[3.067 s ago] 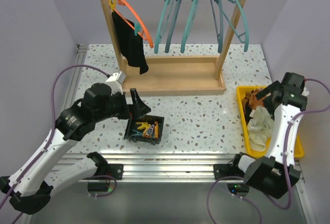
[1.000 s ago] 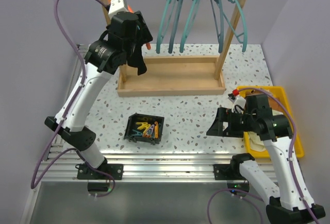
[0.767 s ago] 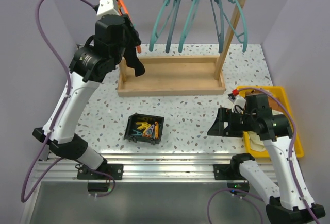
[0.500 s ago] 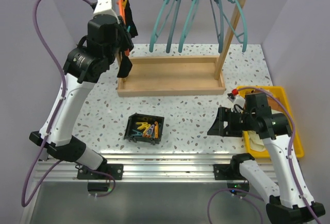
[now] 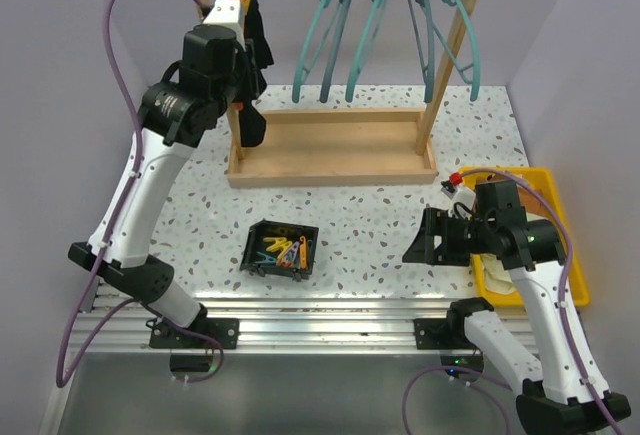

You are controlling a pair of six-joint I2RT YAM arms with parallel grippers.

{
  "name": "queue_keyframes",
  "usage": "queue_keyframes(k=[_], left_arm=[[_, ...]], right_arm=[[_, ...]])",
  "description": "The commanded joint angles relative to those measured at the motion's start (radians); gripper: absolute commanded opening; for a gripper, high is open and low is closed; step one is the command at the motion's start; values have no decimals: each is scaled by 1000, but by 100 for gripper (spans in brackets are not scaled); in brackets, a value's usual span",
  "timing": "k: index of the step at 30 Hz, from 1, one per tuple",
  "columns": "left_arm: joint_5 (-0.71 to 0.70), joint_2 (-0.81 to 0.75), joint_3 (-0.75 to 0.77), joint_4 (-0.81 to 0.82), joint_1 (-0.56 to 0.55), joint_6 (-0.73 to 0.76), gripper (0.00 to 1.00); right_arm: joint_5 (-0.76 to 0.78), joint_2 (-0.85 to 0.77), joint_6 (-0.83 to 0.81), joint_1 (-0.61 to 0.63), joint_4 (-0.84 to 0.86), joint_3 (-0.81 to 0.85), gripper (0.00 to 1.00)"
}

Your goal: Remove the underwear clipped to the hanger

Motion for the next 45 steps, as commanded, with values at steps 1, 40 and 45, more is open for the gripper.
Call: queue_keyframes(k=[1,40,45], left_arm=[[-19,-41,0,5,7,66,39],[52,-418,-340,427,7,224,0],[112,-535,-422,338,9,189,0]], right_arm=[[6,4,-2,2,10,15,70],[-5,4,32,2,87,-50,51],[-3,17,32,4,96,-59,60]])
